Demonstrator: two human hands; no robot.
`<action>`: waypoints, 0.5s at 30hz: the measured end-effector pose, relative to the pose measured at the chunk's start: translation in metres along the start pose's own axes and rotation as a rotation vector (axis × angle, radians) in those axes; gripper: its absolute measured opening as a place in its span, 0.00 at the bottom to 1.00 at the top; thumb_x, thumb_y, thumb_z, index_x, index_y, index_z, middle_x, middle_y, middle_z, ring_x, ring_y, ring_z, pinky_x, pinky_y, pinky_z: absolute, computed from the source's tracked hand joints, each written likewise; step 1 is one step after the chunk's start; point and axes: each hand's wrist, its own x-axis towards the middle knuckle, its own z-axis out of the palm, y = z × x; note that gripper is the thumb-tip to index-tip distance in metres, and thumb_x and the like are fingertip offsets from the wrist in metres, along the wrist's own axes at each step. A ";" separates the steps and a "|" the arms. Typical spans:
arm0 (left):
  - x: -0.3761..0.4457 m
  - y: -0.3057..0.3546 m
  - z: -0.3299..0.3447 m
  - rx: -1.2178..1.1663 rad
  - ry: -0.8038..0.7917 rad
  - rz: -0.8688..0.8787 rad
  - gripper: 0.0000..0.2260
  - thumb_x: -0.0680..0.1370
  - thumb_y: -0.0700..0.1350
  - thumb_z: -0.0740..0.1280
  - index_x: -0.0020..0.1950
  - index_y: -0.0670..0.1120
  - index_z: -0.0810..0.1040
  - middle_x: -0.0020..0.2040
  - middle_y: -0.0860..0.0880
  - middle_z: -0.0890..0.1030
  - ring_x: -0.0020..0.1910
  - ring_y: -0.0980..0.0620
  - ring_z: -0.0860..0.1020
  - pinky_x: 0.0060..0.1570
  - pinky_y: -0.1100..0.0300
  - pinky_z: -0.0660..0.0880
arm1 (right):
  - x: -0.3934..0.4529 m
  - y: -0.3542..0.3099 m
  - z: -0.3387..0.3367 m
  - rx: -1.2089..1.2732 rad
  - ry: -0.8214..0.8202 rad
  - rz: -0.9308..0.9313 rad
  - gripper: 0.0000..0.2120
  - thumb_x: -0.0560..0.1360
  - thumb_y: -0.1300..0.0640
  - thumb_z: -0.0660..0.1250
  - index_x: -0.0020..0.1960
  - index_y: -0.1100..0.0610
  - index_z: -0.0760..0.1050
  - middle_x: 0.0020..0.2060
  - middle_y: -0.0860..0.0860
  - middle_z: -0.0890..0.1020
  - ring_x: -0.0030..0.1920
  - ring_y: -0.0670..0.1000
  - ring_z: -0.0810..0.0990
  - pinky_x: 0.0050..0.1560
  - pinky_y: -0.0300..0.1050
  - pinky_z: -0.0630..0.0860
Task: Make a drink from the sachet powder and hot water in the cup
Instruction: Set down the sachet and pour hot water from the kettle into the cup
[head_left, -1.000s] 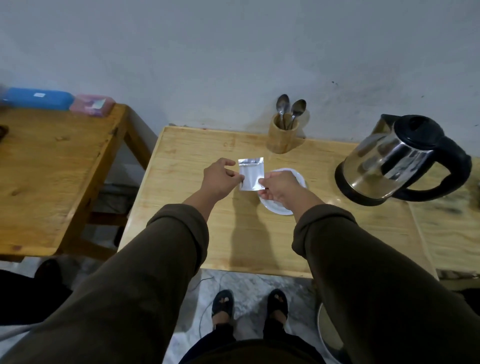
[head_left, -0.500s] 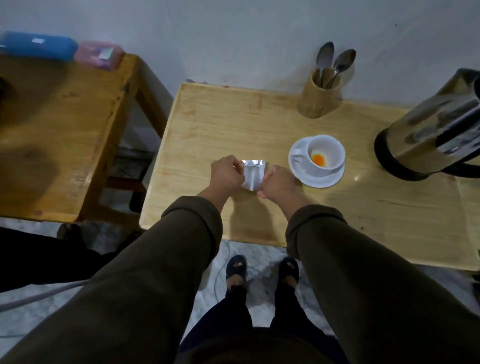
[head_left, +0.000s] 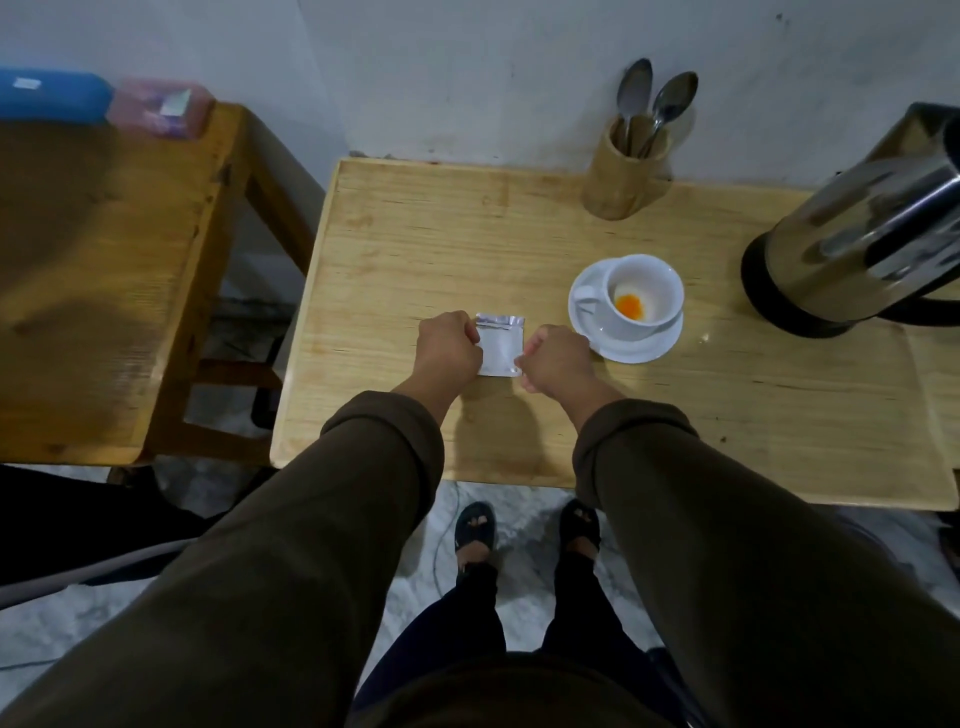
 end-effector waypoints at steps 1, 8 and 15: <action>-0.001 0.003 0.000 0.004 0.011 -0.002 0.10 0.75 0.37 0.60 0.51 0.43 0.80 0.55 0.44 0.81 0.51 0.49 0.76 0.44 0.65 0.66 | -0.003 -0.003 -0.004 0.012 0.010 -0.006 0.03 0.74 0.61 0.64 0.46 0.61 0.75 0.49 0.64 0.83 0.51 0.63 0.82 0.54 0.58 0.80; -0.015 0.042 0.004 0.014 -0.037 0.077 0.13 0.78 0.42 0.58 0.57 0.42 0.79 0.58 0.43 0.81 0.61 0.46 0.76 0.54 0.62 0.71 | -0.022 -0.013 -0.054 0.177 0.216 -0.109 0.05 0.75 0.61 0.60 0.42 0.57 0.73 0.37 0.55 0.81 0.38 0.59 0.85 0.45 0.50 0.80; -0.046 0.092 0.038 0.104 -0.179 0.174 0.16 0.79 0.39 0.56 0.64 0.39 0.75 0.63 0.41 0.78 0.64 0.42 0.75 0.61 0.56 0.70 | -0.030 0.011 -0.130 0.113 0.489 -0.189 0.07 0.75 0.58 0.60 0.42 0.55 0.76 0.42 0.56 0.83 0.47 0.55 0.80 0.43 0.41 0.69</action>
